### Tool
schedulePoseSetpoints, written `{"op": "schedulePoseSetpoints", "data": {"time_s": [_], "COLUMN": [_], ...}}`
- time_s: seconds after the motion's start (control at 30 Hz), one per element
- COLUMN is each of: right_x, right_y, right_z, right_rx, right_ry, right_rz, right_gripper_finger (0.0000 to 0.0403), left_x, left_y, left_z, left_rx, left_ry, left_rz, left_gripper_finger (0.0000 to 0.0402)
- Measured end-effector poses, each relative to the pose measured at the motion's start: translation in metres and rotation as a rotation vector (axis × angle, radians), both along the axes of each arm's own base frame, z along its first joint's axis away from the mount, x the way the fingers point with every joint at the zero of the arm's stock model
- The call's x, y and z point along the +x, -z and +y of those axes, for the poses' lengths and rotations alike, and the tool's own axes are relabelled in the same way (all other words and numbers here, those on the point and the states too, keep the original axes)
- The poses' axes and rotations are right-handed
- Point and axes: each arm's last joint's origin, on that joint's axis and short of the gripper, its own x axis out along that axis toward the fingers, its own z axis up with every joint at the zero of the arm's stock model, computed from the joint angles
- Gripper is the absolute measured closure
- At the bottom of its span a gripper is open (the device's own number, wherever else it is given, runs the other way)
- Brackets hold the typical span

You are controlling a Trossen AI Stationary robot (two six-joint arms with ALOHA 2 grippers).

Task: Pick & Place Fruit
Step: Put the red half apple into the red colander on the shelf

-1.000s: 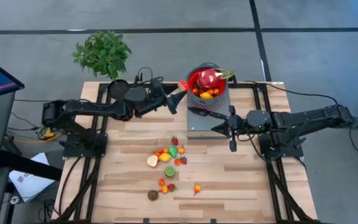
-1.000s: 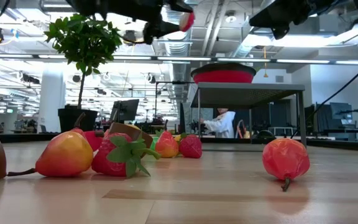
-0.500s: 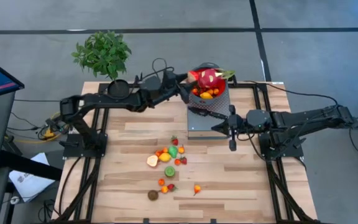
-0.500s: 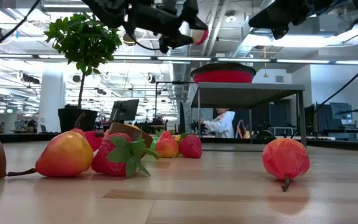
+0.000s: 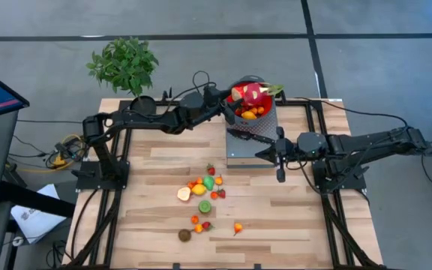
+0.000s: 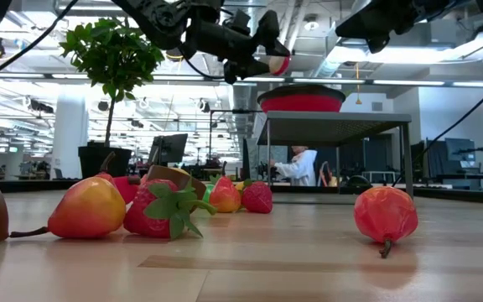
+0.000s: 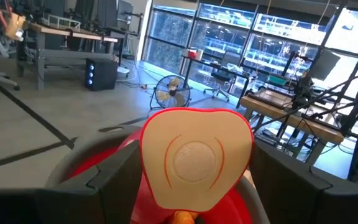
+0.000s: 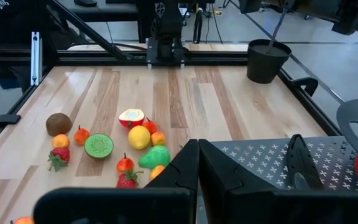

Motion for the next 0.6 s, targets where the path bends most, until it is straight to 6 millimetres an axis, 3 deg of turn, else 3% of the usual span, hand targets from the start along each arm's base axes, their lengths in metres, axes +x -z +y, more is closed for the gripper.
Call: {"op": "schedulePoseSetpoints", "data": {"time_s": [0.6], "right_x": [0.0], "right_y": [0.0], "right_z": [0.0], "right_rx": [-0.034], "right_ry": [-0.012], "right_rz": [0.003], "right_gripper_finger": [0.04], "left_x": [-0.0035], "left_y": [0.0], "left_z": [0.009], "left_rx": [-0.01], "left_ry": [-0.051], "left_rz": [-0.006], "left_gripper_finger": [0.0102]}}
